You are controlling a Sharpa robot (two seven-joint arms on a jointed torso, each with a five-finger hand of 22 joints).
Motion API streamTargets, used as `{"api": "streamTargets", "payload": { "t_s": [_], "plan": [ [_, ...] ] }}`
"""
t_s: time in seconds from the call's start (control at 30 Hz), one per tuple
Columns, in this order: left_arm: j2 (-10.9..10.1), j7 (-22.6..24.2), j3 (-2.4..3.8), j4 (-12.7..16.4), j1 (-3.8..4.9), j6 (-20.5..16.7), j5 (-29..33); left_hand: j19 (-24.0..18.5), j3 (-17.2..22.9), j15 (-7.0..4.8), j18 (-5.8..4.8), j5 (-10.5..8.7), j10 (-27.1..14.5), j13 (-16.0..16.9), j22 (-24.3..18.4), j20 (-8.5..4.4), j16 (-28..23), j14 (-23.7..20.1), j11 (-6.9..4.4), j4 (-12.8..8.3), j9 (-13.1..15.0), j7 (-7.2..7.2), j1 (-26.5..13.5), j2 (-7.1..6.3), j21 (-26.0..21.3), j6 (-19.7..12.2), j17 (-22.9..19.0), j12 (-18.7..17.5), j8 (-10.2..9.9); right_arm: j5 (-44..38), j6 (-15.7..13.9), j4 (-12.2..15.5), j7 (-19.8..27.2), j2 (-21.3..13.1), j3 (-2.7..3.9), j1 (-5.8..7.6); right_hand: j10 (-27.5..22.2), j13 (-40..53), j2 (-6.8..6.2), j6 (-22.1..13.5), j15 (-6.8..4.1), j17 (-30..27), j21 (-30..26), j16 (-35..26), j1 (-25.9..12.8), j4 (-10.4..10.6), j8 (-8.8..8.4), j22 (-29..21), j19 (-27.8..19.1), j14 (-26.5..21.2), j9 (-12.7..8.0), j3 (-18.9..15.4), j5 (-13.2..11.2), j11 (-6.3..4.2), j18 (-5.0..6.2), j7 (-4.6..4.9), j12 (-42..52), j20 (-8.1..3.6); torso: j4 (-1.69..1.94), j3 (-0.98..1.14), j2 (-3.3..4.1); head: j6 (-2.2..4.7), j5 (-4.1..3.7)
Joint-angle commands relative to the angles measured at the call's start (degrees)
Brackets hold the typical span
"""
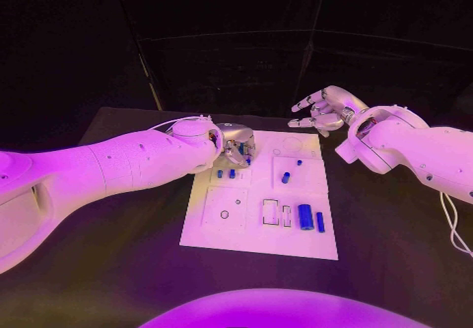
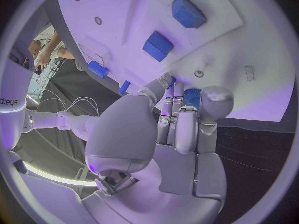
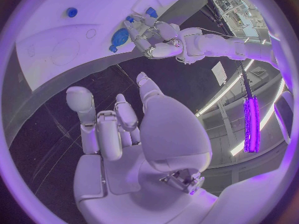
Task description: Assemble the parts on the task board
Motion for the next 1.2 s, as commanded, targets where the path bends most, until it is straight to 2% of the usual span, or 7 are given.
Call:
{"api": "streamTargets", "payload": {
  "t_s": [0.03, 0.33, 0.47, 0.6, 0.73, 1.03, 1.2],
  "plan": [
    [-0.29, 0.98, -0.03, 0.44, -0.02, -3.25, 0.29, 0.24, 0.46, -0.49, -0.92, -0.22, 0.4, -0.06, 0.06, -0.09, -0.09, 1.59, 0.05, -0.14, 0.03, 0.08, -0.18, 0.48, 0.36, 0.44, -0.08, -0.32, -0.25, -0.13, 0.12, 0.09, 0.51, 0.04, 0.05, 0.1, 0.34, 0.06, 0.37, 0.14, -0.25, 5.04, -0.23, -0.19, 0.21, 0.17, 0.28, -0.05, -0.2, 3.69, -0.08, -0.19, 0.11, 0.06, 0.46, -0.07, 0.31, -0.07, 0.01, 0.0, 0.0, 0.05, -0.08],
    [-1.71, 1.48, 0.25, 2.5, -0.03, -5.16, 1.83, 0.27, 0.77, -0.45, -0.94, -0.24, 0.53, -0.08, 0.11, -0.09, -0.1, 1.6, 0.12, -0.22, -0.02, 0.18, -0.26, 0.36, 0.38, 0.52, -0.16, -0.67, -0.42, -0.13, 0.17, -0.07, 0.57, 0.08, 0.05, 0.1, 0.34, 0.06, 0.37, 0.14, -0.25, 5.04, -0.23, -0.19, 0.21, 0.17, 0.28, -0.05, -0.2, 3.69, -0.08, -0.19, 0.11, 0.06, 0.46, -0.07, 0.31, -0.07, 0.11, 0.02, -0.03, 0.17, -0.11],
    [-2.71, 1.47, 1.1, 3.8, -0.03, -5.54, 2.51, 0.28, 0.88, -0.44, -0.94, -0.25, 0.6, -0.08, 0.11, -0.08, -0.15, 1.58, 0.14, -0.25, -0.04, 0.22, -0.27, 0.32, 0.36, 0.57, -0.29, -0.78, -0.46, -0.13, 0.19, -0.18, 0.59, 0.08, 0.05, 0.09, 0.34, 0.06, 0.37, 0.14, -0.25, 5.04, -0.23, -0.19, 0.21, 0.17, 0.28, -0.05, -0.2, 3.69, -0.08, -0.19, 0.11, 0.06, 0.46, -0.07, 0.31, -0.07, 0.09, 0.01, -0.04, 0.28, -0.04],
    [-4.7, 1.1, 2.46, 5.96, -0.02, -5.35, 3.43, 0.29, 0.97, -0.42, -0.95, -0.25, 0.69, -0.07, 0.14, -0.08, -0.17, 1.57, 0.16, -0.27, -0.05, 0.25, -0.31, 0.27, 0.38, 0.63, -0.35, -0.89, -0.51, -0.13, 0.22, -0.3, 0.59, -0.02, 0.05, 0.09, 0.34, 0.06, 0.37, 0.14, -0.25, 5.04, -0.23, -0.19, 0.21, 0.17, 0.28, -0.05, -0.2, 3.69, -0.08, -0.19, 0.11, 0.06, 0.46, -0.07, 0.31, -0.07, 0.13, 0.01, -0.06, 0.39, -0.08],
    [-7.09, 0.52, 3.17, 7.88, 0.05, -4.87, 4.1, 0.35, 1.05, -0.41, -1.0, -0.26, 0.78, -0.07, 0.35, -0.07, -0.17, 1.57, 0.18, -0.28, -0.06, 0.27, -0.37, 0.2, 0.57, 0.7, -0.36, -0.99, -0.54, -0.13, 0.23, -0.38, 0.56, -0.14, 0.05, 0.09, 0.34, 0.06, 0.37, 0.14, -0.25, 5.04, -0.23, -0.19, 0.21, 0.17, 0.28, -0.05, -0.2, 3.69, -0.08, -0.19, 0.11, 0.06, 0.46, -0.07, 0.31, -0.07, 0.14, 0.08, -0.06, 0.41, -0.08],
    [-10.97, -0.68, 3.54, 9.43, 0.1, -3.06, 5.85, 0.42, 1.12, -0.4, -1.06, -0.27, 0.83, -0.07, 0.65, -0.06, -0.15, 1.58, 0.19, -0.3, -0.07, 0.29, -0.42, 0.13, 0.86, 0.74, -0.34, -1.09, -0.58, -0.13, 0.24, -0.6, 0.55, -0.31, 0.05, 0.09, 0.34, 0.06, 0.37, 0.14, -0.25, 5.04, -0.23, -0.19, 0.21, 0.17, 0.28, -0.05, -0.2, 3.69, -0.08, -0.19, 0.11, 0.06, 0.46, -0.07, 0.31, -0.07, 0.03, 0.01, -0.02, 0.54, -0.01],
    [-11.76, -1.17, 3.54, 9.44, 0.1, -1.38, 6.09, 0.45, 1.16, -0.37, -1.1, -0.32, 1.0, -0.06, 0.81, -0.05, -0.18, 1.57, 0.22, -0.27, -0.08, 0.3, -0.63, -0.07, 0.98, 0.87, -0.43, -1.29, -0.65, -0.13, 0.26, -0.67, 0.54, -0.31, 0.05, 0.09, 0.34, 0.06, 0.37, 0.14, -0.25, 5.04, -0.23, -0.19, 0.21, 0.17, 0.28, -0.05, -0.2, 3.69, -0.08, -0.19, 0.11, 0.06, 0.46, -0.07, 0.31, -0.07, 0.0, 0.02, -0.01, 0.59, 0.11]
  ]
}}
